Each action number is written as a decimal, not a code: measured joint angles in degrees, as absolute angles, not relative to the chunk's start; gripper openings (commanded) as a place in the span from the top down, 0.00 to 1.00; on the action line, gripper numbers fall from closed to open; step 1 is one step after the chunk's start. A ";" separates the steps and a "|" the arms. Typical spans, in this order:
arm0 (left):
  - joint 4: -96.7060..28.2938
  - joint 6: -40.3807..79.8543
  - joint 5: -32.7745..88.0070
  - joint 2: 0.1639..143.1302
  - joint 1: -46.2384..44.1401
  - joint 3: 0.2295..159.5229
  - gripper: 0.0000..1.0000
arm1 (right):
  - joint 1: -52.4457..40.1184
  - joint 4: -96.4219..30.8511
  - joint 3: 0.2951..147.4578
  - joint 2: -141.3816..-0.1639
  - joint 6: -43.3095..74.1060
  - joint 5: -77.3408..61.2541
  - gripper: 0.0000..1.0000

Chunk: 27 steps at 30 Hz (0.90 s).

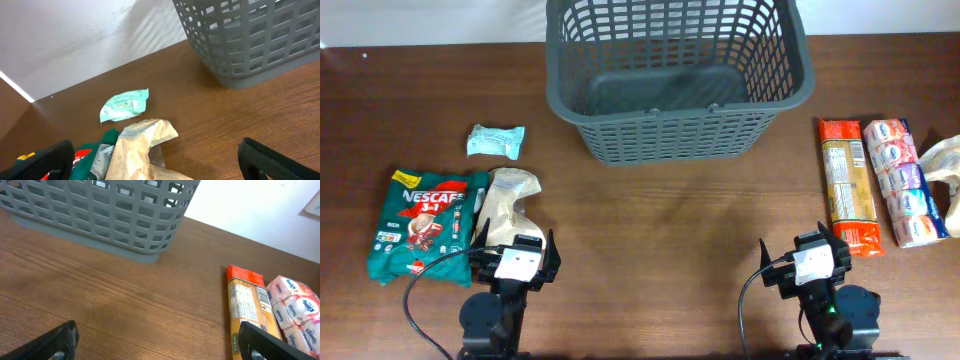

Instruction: Pack container

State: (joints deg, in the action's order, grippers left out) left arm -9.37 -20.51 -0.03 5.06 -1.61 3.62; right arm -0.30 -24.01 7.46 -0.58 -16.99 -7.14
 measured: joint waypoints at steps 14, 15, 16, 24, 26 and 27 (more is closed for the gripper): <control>-10.68 -16.62 9.08 5.02 -1.61 4.03 0.01 | -0.30 -24.01 7.46 -0.58 -16.95 -7.14 0.01; -12.99 -14.59 9.87 5.02 -1.61 4.62 0.01 | -0.30 -24.01 7.46 -0.58 -16.95 -7.14 0.01; -15.99 -13.02 10.13 5.10 -1.61 5.74 0.01 | -0.30 -23.97 7.46 -0.58 -16.99 -7.14 0.01; -34.72 -7.25 3.73 19.62 -1.61 35.51 0.01 | -0.30 -23.94 7.44 -0.60 -16.97 -7.14 0.01; -42.19 -7.97 2.48 28.45 -1.61 46.24 0.01 | -0.30 -23.94 7.42 -0.58 -16.97 -7.14 0.01; -46.00 -8.71 2.09 33.30 -1.61 51.66 0.01 | -0.30 -23.97 7.42 -0.58 -16.93 -7.16 0.01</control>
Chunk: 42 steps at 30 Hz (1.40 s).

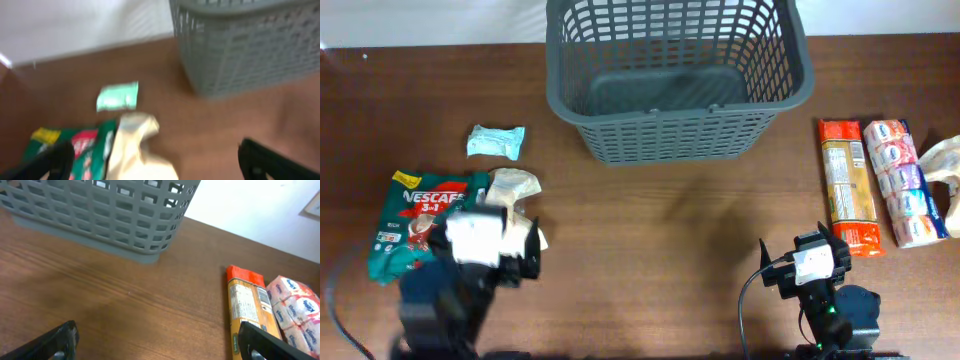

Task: Pack container
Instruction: 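Reach the left gripper down and grasp the green Nescafe pouch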

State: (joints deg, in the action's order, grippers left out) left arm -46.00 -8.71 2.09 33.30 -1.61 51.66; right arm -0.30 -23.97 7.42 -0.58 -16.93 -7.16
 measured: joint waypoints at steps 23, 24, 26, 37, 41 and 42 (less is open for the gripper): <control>-84.47 -6.42 -6.00 86.63 12.45 92.71 0.01 | -0.30 -23.97 7.42 -0.58 -16.95 -7.14 0.01; -84.36 -6.15 -6.28 87.64 13.45 92.27 0.01 | -0.30 -23.97 7.42 -0.58 -16.97 -7.14 0.01; -83.77 -6.15 -6.59 88.86 14.92 90.80 0.01 | -0.30 -23.97 7.42 -0.58 -16.99 -7.14 0.01; -69.84 -6.13 -10.20 90.39 15.73 73.82 0.01 | -0.30 -23.94 7.42 -0.58 -16.97 -7.14 0.01; -66.98 -6.13 -9.02 90.87 15.73 71.70 0.01 | -0.30 -23.97 7.42 -0.58 -16.97 -7.14 0.01; -66.48 -6.13 -8.51 90.87 15.73 71.70 0.01 | -0.30 -23.97 7.42 -0.58 -16.97 -7.14 0.01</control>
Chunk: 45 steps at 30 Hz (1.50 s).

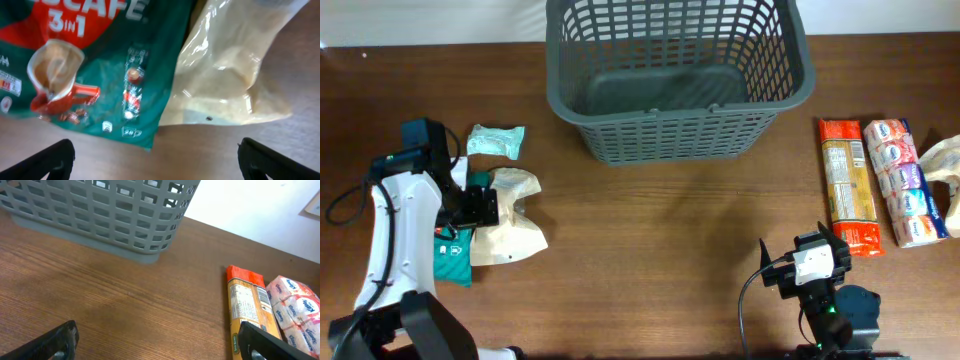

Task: Pack container
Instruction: 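Reach the left gripper down and grasp the green Nescafe pouch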

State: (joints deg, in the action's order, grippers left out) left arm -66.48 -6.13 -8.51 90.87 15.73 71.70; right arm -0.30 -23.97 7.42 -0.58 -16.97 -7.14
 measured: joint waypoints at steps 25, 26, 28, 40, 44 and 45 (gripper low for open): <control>-61.56 -4.67 -22.02 109.14 15.84 71.57 0.08 | -0.30 -23.97 7.42 -0.58 -16.95 -7.14 0.01; -61.63 -4.56 -22.46 109.30 15.84 71.57 0.07 | -0.30 -23.97 7.42 -0.58 -16.95 -7.14 0.01; -61.63 -4.23 -22.90 109.30 15.84 71.57 0.08 | -0.30 -23.97 7.42 -0.58 -16.99 -7.14 0.01; -58.98 0.75 -28.18 109.95 15.84 71.53 0.22 | -0.30 -23.97 7.42 -0.58 -16.97 -7.14 0.01; -57.82 1.54 -28.93 110.24 15.86 71.48 0.60 | -0.30 -23.94 7.42 -0.58 -16.95 -7.14 0.01; -57.74 1.48 -29.12 110.28 15.88 71.46 0.65 | -0.30 -23.97 7.42 -0.58 -16.97 -7.14 0.01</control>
State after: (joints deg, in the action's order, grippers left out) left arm -57.74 1.48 -29.12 110.28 15.88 71.46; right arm -0.30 -23.97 7.42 -0.58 -16.97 -7.14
